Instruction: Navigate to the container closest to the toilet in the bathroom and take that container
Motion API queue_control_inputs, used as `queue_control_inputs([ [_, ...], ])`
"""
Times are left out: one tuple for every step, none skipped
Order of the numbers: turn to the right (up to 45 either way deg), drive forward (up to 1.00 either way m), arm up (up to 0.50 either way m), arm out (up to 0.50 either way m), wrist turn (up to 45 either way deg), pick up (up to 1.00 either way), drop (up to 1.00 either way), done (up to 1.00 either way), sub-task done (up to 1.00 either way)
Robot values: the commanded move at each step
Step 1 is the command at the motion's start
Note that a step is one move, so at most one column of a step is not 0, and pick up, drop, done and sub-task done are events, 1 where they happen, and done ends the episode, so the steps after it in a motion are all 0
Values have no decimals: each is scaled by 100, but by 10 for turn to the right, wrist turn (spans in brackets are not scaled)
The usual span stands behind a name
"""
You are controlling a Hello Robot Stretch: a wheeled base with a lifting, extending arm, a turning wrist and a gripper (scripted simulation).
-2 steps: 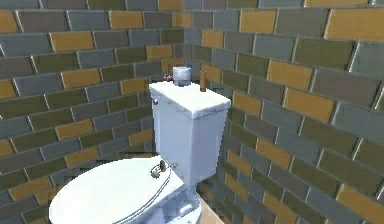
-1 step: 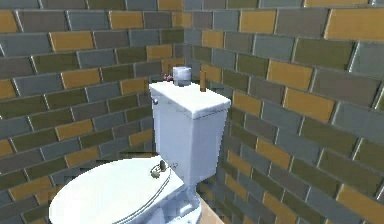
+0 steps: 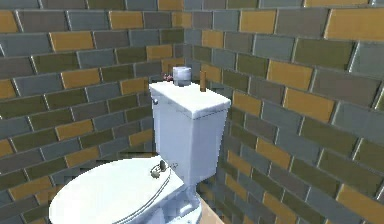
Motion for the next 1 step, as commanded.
queue_control_inputs([
  [0,0,0,0,450,0,0,0,0],
])
